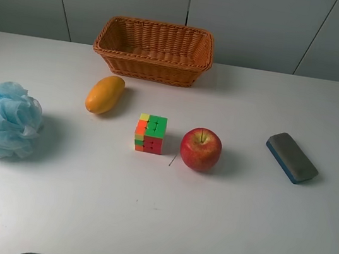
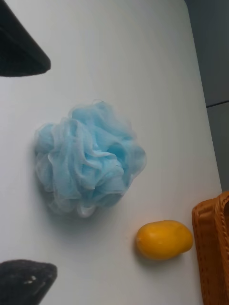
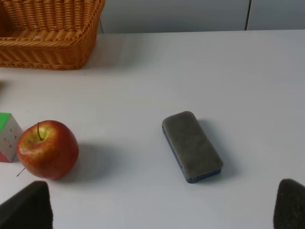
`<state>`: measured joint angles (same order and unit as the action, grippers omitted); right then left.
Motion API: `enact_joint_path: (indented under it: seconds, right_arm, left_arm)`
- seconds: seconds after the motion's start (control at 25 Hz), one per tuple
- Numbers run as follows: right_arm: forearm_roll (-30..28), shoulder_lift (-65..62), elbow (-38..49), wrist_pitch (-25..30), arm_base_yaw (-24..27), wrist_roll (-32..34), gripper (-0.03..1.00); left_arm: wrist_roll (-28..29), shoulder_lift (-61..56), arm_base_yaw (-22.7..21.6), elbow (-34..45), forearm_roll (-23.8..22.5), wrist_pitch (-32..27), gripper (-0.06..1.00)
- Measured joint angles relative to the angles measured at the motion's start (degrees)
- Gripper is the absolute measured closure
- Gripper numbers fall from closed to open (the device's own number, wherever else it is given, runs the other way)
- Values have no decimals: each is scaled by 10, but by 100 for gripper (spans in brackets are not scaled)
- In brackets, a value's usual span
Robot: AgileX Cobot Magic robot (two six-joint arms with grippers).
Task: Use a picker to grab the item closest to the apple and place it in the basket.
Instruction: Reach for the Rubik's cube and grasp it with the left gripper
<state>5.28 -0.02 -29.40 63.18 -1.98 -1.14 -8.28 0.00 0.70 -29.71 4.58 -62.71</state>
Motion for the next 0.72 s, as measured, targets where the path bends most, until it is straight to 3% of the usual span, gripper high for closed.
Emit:
enact_joint_path:
  seconds: [0.72]
  right_arm:
    - [0,0,0,0,0,0,27]
  left_arm:
    - [0,0,0,0,0,0,21]
